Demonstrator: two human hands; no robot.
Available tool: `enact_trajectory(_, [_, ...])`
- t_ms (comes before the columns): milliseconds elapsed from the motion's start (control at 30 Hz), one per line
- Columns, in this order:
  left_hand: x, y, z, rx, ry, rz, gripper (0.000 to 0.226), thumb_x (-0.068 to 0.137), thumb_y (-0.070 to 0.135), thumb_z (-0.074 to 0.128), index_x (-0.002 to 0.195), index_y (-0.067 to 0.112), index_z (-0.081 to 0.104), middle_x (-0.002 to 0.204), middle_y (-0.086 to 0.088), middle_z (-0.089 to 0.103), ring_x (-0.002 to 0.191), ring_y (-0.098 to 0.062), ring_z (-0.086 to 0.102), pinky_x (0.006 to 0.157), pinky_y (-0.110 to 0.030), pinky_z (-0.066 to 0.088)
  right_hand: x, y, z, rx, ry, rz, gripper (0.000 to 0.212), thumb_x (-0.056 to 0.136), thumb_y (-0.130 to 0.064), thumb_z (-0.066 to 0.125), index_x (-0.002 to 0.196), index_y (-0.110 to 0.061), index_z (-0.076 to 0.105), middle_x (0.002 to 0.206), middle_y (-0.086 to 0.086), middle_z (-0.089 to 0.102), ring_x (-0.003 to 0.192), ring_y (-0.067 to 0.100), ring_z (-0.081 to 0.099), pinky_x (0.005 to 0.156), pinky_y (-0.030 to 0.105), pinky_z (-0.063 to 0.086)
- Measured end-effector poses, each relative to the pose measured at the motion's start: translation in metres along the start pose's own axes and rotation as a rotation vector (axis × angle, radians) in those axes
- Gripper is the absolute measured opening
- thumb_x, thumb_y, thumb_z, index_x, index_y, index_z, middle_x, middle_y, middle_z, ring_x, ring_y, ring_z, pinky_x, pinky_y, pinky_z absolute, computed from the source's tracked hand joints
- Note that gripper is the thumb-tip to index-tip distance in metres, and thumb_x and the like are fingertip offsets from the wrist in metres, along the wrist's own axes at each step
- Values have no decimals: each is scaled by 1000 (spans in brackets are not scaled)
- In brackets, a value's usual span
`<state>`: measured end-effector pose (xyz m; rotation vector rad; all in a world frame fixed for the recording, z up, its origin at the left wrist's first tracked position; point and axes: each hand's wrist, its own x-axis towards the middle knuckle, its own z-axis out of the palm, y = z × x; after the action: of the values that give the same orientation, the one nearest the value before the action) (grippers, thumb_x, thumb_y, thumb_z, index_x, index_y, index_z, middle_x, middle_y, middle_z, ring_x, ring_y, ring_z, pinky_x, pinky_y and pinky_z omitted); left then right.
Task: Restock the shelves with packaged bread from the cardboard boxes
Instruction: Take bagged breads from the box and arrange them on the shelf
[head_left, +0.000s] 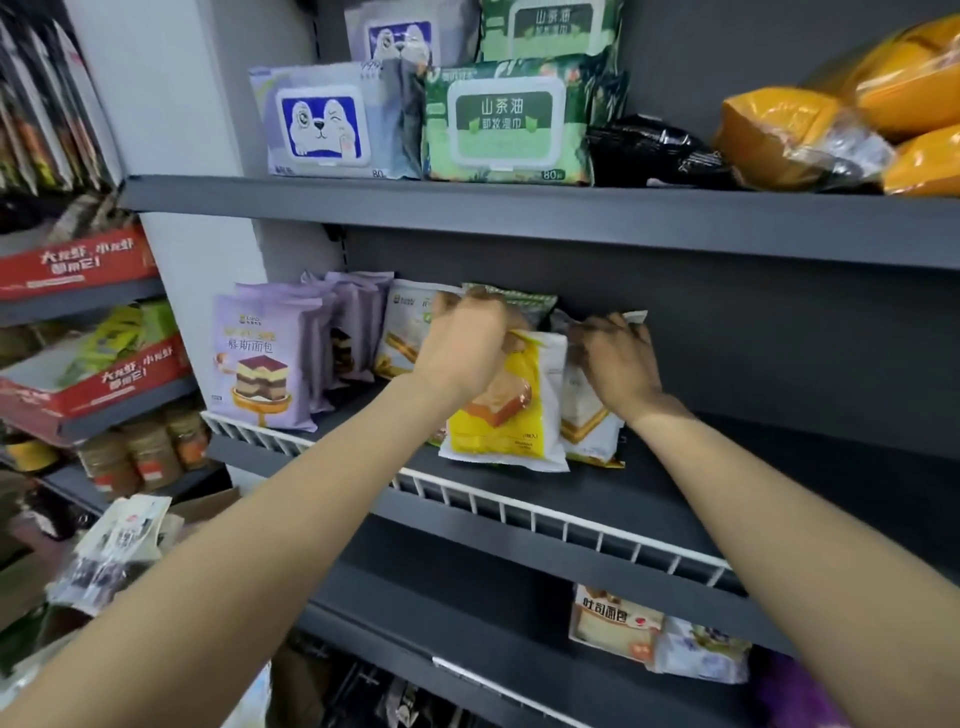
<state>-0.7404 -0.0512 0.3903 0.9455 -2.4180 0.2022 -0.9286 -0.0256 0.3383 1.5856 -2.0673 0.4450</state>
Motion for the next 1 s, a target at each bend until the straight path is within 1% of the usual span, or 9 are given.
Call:
enact_trajectory(167, [12,21,4,-49,-63,57,18,90,27,58,106,29,67,116,-4,64,119,-28,48,103,-36,22,-14,-3,-23,648,260,199,36,96,-15,47,131,-14,51,131,12,49,123,29,39,98,32,32])
enact_trajectory(233, [17,28,7,-47,-97,63,17,90,30,59,104,31,67,114,-4,65,117,-29,50,104,-37,25,-27,-3,-41,906,234,233,31,99,-24,43,127,-19,53,126,5,53,123,22,41,96,26,33])
enact_trajectory(300, [20,36,10,-49,-132,74,18,89,31,59,105,31,67,115,-4,65,118,-29,51,104,-37,26,-40,0,-55,1056,64,197,35,94,-28,54,129,-25,50,120,-4,55,117,15,49,94,23,37])
enact_trajectory(400, [22,46,12,-112,-128,39,19,88,35,61,106,32,67,115,1,66,119,-25,51,106,-39,24,-53,7,-56,808,-197,120,60,75,-22,77,128,-28,49,114,-11,55,105,12,54,80,22,42])
enact_trajectory(500, [19,44,21,-171,-83,13,28,84,41,64,111,33,63,124,3,61,124,-23,47,106,-39,23,-62,4,-44,746,-45,210,46,71,-13,79,113,-18,62,104,1,63,98,21,60,67,20,38])
enact_trajectory(600, [9,32,30,-174,-97,-17,59,79,42,70,133,34,46,144,1,40,136,-22,30,108,-43,24,-68,0,-29,690,8,250,47,75,-13,76,118,-14,58,121,9,55,109,25,54,76,16,34])
enact_trajectory(700, [4,18,37,-114,-221,-80,80,76,39,74,143,32,31,148,-5,28,138,-28,26,108,-49,27,-70,-1,-25,315,10,241,56,77,-26,74,126,-13,51,130,8,46,122,28,42,98,33,36])
enact_trajectory(867, [5,6,49,-218,-302,-88,78,78,15,73,143,24,32,146,-13,29,132,-32,39,106,-44,39,-70,-13,-18,-59,161,34,65,53,-13,87,113,-8,62,101,12,63,101,34,61,102,51,41])
enact_trajectory(1000, [-8,-4,50,-270,-187,-64,62,79,7,64,136,19,43,134,-14,42,117,-36,51,96,-45,46,-71,-32,-27,24,130,16,70,61,-12,81,126,-7,57,123,17,58,115,33,56,98,41,46])
